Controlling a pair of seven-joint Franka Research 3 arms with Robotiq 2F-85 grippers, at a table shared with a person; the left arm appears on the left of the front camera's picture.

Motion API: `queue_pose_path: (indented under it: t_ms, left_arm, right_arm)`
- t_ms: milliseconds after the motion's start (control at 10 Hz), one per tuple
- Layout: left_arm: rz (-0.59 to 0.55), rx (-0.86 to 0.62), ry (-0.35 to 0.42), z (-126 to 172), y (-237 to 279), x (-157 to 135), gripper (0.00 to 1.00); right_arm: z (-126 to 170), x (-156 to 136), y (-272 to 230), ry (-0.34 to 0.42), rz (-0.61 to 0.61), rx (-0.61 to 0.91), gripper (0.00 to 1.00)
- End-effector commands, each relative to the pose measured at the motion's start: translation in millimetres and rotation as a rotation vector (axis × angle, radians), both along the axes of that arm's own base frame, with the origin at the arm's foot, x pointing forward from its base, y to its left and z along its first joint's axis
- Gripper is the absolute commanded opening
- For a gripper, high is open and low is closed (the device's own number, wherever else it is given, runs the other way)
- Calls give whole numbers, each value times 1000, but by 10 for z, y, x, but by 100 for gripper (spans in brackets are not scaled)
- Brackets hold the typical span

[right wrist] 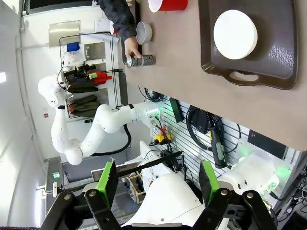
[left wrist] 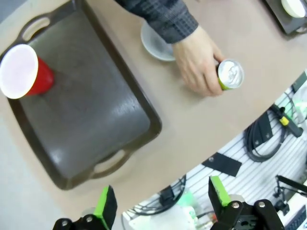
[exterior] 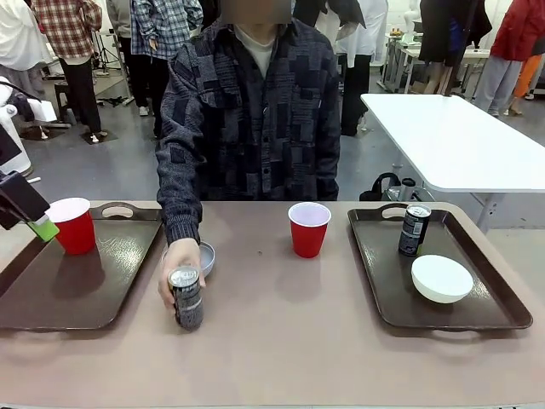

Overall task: Prepare tableware on both trays.
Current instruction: Pick up a Picnic Bowl from the table and place it on a Handle tray.

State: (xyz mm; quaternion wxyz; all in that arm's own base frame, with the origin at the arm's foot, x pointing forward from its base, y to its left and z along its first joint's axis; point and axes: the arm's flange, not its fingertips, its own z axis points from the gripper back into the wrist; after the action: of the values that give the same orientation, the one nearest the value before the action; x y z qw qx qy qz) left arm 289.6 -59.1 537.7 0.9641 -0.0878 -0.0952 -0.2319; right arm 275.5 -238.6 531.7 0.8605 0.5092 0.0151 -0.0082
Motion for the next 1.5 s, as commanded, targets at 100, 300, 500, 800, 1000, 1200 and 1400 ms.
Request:
queue_pose_path:
  t_ms: [100, 300, 500, 800, 1000, 1200, 1400]
  left_arm:
    - [20, 21, -28, -62, -6, 53, 100]
    - [53, 23, -45, -100, -64, 136, 100]
    - [135, 60, -78, -316, -379, 380, 100]
    - [152, 152, -75, -731, -936, 778, 100]
    - [200, 177, -108, -967, -1205, 1015, 100]
    - [241, 213, -89, -1197, -1367, 1250, 100]
    - [264, 230, -57, -1346, -1423, 1406, 100]
  right_arm:
    - [14, -14, 11, 0, 0, 4, 89]
    - [14, -14, 11, 0, 0, 4, 89]
    - [14, -14, 11, 0, 0, 4, 89]
    - [14, -14, 11, 0, 0, 4, 89]
    - [14, -14, 11, 0, 0, 4, 89]
    - [14, -14, 11, 0, 0, 4, 89]
    - [14, -14, 11, 0, 0, 4, 89]
